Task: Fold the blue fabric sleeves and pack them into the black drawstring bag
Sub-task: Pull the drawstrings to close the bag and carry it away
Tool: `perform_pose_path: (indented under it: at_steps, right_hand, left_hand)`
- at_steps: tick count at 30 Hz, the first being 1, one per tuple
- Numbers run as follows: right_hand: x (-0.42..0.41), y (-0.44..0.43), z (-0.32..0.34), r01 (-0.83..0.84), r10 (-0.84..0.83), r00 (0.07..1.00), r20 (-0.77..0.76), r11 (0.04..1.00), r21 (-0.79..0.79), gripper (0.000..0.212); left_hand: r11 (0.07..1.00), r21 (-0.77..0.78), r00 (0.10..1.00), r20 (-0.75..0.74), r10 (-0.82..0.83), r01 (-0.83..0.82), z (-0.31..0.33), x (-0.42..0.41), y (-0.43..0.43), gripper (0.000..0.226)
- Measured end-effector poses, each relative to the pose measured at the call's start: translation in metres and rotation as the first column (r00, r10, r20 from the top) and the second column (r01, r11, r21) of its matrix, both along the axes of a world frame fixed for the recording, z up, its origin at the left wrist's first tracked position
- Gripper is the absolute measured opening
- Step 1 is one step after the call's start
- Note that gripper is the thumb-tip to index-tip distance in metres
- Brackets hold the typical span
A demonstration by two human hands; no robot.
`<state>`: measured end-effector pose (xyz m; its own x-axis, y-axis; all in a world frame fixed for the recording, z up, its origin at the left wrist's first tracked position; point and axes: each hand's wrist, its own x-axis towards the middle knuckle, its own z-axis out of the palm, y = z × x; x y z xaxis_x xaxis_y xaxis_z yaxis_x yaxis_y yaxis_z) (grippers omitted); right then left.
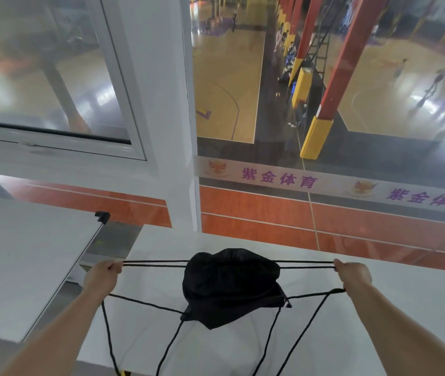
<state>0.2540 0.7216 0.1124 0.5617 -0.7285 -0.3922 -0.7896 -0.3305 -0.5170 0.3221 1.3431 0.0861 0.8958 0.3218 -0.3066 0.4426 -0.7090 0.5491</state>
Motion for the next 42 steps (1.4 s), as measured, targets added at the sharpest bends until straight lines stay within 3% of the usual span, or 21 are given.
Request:
perform_pose_path:
  at_steps: [2,4,7,10,13,16,18,20,22,26,31,33,36,39,42]
  right_hand:
    - [-0.003,0.001,-0.014,-0.013,0.011,0.997,-0.07,1.0,-0.022,0.043]
    - [-0.011,0.003,-0.025,-0.086,0.078,0.986,-0.15,0.995,-0.047,0.043]
    - [-0.022,-0.008,-0.059,-0.21,0.184,0.929,-0.323,0.977,-0.048,0.038]
    - [-0.027,-0.001,-0.094,-0.358,0.317,0.831,-0.457,0.934,-0.002,0.055]
    - [-0.02,0.075,-0.048,-0.589,0.567,0.761,-0.317,0.808,0.031,0.072]
    - [-0.002,0.113,-0.04,-0.769,0.739,0.61,-0.285,0.639,0.012,0.082]
    - [0.002,0.119,-0.046,-0.822,0.774,0.513,-0.371,0.567,0.045,0.092]
    - [-0.003,0.125,-0.048,-0.834,0.77,0.448,-0.453,0.543,0.099,0.094]
    - [-0.01,0.13,-0.05,-0.832,0.738,0.463,-0.49,0.553,0.045,0.081]
    - [-0.012,0.131,-0.061,-0.811,0.697,0.564,-0.443,0.568,-0.139,0.034]
    - [-0.005,0.124,-0.053,-0.74,0.715,0.644,-0.274,0.672,0.014,0.01]
    - [0.001,0.118,-0.041,-0.724,0.73,0.649,-0.217,0.679,0.121,0.013]
    - [0.012,0.112,-0.009,-0.737,0.745,0.64,-0.19,0.665,0.125,0.016]
    - [0.023,0.105,0.017,-0.707,0.727,0.668,-0.158,0.687,0.169,0.027]
    - [0.03,0.099,0.03,-0.663,0.68,0.731,-0.047,0.725,0.188,0.042]
  left_hand:
    - [0.999,0.011,0.998,0.036,0.049,-0.05,0.0,-0.01,-0.006,0.031]
    - [0.999,0.034,1.0,-0.02,0.02,-0.02,-0.01,-0.016,-0.009,0.032]
    - [0.991,-0.007,0.953,-0.273,-0.134,0.137,-0.023,-0.026,-0.025,0.031]
    - [0.941,-0.012,0.837,-0.454,-0.305,0.337,-0.031,-0.03,-0.047,0.06]
    - [0.866,-0.114,0.817,-0.292,-0.497,0.486,-0.02,-0.024,-0.097,0.075]
    - [0.719,-0.26,0.705,-0.16,-0.691,0.645,-0.005,-0.022,-0.152,0.056]
    - [0.67,-0.201,0.643,-0.188,-0.743,0.715,-0.007,-0.029,-0.179,0.054]
    - [0.697,0.035,0.688,-0.201,-0.697,0.716,-0.016,-0.037,-0.192,0.065]
    - [0.671,0.217,0.702,-0.127,-0.701,0.709,-0.028,-0.047,-0.199,0.062]
    - [0.594,0.344,0.655,-0.094,-0.749,0.728,-0.046,-0.054,-0.21,0.057]
    - [0.618,0.267,0.659,-0.101,-0.745,0.74,-0.037,-0.035,-0.222,0.022]
    - [0.656,0.156,0.672,-0.096,-0.735,0.739,-0.022,-0.027,-0.225,0.017]
    - [0.716,-0.031,0.711,-0.092,-0.697,0.698,-0.001,-0.016,-0.226,0.023]
    - [0.773,-0.106,0.766,-0.105,-0.634,0.625,0.022,-0.002,-0.225,0.017]
    - [0.788,-0.142,0.779,-0.124,-0.614,0.599,0.041,0.01,-0.223,0.036]
